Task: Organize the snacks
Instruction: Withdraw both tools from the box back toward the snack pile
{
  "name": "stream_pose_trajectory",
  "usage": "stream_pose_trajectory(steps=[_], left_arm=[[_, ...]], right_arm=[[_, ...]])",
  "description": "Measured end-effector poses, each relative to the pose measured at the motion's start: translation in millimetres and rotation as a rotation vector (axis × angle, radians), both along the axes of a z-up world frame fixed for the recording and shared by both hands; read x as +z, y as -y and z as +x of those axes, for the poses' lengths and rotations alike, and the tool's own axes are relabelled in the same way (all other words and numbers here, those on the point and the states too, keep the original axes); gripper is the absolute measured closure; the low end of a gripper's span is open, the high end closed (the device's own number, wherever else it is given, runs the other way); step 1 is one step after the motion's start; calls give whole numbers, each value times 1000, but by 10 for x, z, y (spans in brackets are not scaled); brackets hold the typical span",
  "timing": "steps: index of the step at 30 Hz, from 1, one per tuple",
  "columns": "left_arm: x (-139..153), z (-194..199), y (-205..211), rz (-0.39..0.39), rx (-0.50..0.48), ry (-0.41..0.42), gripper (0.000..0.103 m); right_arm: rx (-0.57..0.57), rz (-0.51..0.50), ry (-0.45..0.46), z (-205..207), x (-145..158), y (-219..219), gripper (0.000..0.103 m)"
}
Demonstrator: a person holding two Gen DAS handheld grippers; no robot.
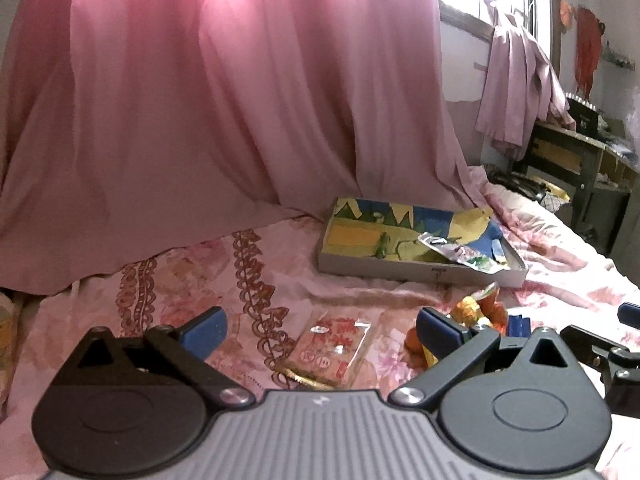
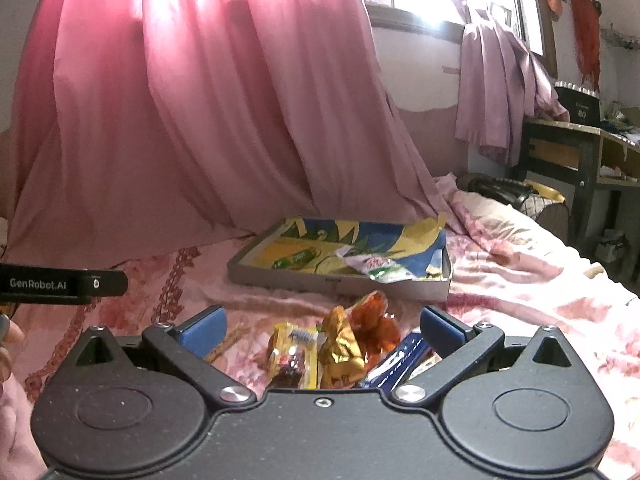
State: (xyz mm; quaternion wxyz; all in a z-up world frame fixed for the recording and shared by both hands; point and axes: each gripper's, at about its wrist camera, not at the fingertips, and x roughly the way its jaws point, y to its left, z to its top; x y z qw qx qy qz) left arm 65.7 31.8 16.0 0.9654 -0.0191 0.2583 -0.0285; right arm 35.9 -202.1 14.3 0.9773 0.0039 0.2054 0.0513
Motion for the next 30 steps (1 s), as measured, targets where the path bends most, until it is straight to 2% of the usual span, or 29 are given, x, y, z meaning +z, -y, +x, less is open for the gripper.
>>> stream_pose_trajectory(steps=[9,23,30], left_arm=[[-48,-3,8,36,26,-70,0],[-144,87,89,106,22,-162,0],[-245,265,122,133,-1,-284,0]], right_arm=[[27,-22,-115,-5,-185,-129,1],[74,-30,-221,41,-342,-243,1],[80,-26,-266,79,-406,-269,1]])
